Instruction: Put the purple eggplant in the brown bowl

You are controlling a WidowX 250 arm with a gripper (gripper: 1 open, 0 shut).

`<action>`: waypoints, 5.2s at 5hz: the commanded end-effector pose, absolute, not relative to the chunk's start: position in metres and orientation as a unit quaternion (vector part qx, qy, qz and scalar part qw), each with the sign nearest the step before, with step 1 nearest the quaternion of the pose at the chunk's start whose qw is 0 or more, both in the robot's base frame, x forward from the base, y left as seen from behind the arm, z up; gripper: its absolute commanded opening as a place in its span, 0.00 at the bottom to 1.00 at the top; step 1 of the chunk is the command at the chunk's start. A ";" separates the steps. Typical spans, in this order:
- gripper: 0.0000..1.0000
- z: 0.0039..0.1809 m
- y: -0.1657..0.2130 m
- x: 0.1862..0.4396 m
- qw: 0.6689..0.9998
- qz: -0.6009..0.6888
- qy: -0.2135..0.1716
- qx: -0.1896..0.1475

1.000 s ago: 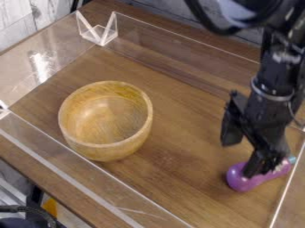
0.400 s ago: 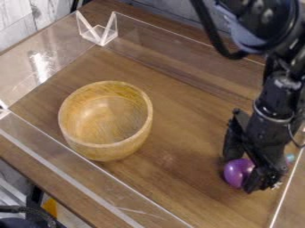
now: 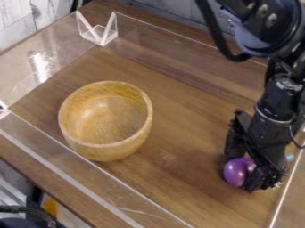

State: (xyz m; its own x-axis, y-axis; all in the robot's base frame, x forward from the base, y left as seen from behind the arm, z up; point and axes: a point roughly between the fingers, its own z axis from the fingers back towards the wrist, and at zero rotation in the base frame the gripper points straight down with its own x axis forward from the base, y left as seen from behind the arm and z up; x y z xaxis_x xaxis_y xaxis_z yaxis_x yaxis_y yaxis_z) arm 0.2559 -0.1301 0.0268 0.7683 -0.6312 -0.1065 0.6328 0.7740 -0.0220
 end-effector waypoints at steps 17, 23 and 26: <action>0.00 0.142 -0.091 0.250 0.948 -0.309 0.004 0.083; 0.00 0.114 0.063 0.197 0.973 -0.219 0.009 0.072; 0.00 0.101 0.059 0.205 0.973 -0.218 0.024 0.072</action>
